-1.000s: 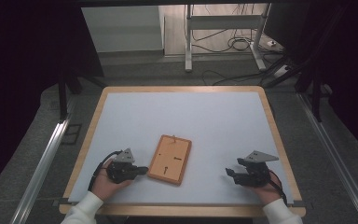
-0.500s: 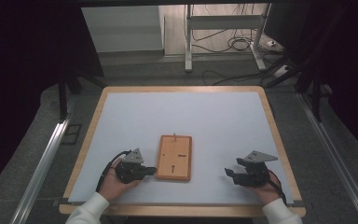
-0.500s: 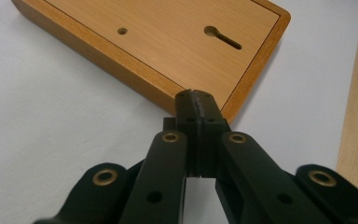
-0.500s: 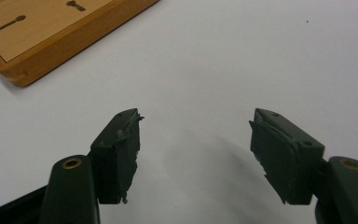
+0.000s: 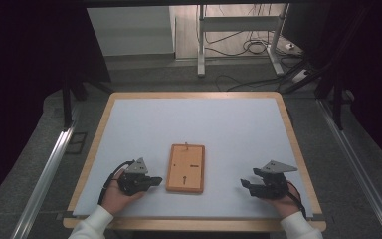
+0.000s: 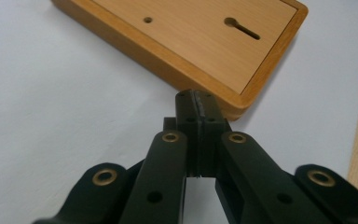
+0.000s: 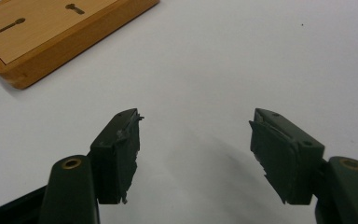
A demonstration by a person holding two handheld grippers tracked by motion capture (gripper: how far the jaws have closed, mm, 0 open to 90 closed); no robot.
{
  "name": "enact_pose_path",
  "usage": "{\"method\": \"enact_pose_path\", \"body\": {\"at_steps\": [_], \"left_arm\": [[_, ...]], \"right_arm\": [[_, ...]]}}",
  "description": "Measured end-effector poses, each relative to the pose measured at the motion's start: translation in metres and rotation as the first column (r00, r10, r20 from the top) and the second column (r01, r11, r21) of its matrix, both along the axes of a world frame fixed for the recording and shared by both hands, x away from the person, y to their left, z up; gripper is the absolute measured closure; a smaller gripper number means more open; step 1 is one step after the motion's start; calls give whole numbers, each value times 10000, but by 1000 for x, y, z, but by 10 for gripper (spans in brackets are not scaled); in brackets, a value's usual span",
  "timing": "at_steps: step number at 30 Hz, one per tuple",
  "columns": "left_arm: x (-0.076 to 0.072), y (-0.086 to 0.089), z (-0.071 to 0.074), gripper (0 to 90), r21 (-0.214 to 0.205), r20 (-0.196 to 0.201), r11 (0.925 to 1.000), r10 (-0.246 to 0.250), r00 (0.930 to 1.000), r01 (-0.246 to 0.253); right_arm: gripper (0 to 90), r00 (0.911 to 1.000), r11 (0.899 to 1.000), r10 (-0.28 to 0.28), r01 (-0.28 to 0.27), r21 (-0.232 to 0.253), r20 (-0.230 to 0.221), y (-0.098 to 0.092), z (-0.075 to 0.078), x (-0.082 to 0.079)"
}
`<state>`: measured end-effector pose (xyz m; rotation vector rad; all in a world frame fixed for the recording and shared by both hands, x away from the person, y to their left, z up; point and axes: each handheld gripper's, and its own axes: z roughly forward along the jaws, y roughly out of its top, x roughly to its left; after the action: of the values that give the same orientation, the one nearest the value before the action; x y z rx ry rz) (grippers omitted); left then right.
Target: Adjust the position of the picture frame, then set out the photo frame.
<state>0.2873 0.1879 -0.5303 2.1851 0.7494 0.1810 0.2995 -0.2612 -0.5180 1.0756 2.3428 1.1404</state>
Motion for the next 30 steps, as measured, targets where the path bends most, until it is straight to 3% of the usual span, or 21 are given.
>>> {"method": "enact_pose_path", "body": {"at_steps": [1, 2, 4, 5, 6, 7, 8, 9, 19, 25, 28, 30], "left_arm": [[0, 2, 1, 897, -85, 141, 9998, 166, 9998, -165], [-1, 8, 3, 859, -346, 427, 9970, 709, 9966, -694], [-1, 13, 3, 770, -465, 710, 9898, 1377, 9879, -1346], [-1, 13, 3, 702, -465, 710, 9898, 1377, 9879, -1346], [0, 18, 3, 640, -630, 801, 9817, 1845, 9796, -1797], [0, 18, 3, 595, -630, 801, 9817, 1845, 9796, -1797], [0, 20, 3, 595, -718, 813, 9787, 1980, 9768, -1924], [0, 22, 3, 495, -761, 804, 9744, 2172, 9728, -2113], [2, 22, 2, 336, -674, 756, 9782, 2014, 9766, -1965], [7, 18, 7, 304, -866, 902, 9825, 1729, 9808, -1652], [11, 15, 9, 298, -869, 1006, 9840, 1640, 9813, -1555], [20, 10, 12, 291, -920, 1018, 9855, 1520, 9831, -1428]], "right_arm": [[332, 10000, 10000, -3, 3, -6, -6, 0, 0, 0], [332, 10000, 10000, 4, -4, -19, -15, 0, 0, 0], [332, 10000, 10000, 2, -2, -55, -12, 0, 0, 0], [332, 10000, 10000, 2, -2, -55, -12, 0, 0, 0], [332, 10000, 10000, 2, -2, -38, 13, 0, 0, -1], [332, 10000, 10000, 2, -2, -38, 13, 0, 0, -1], [332, 10000, 10000, 8, -8, -33, 24, 0, 0, 0], [332, 10000, 10000, 18, -18, -36, 18, 1, -1, 0], [330, 10000, 9999, 49, -48, -161, 55, 1, -2, -1], [329, 9999, 9998, 129, -129, -168, 39, 4, -2, 1], [324, 9997, 9997, 60, -54, -236, 252, 5, -2, 1], [304, 9990, 10000, -75, 77, -29, 447, 7, 0, -2]]}}
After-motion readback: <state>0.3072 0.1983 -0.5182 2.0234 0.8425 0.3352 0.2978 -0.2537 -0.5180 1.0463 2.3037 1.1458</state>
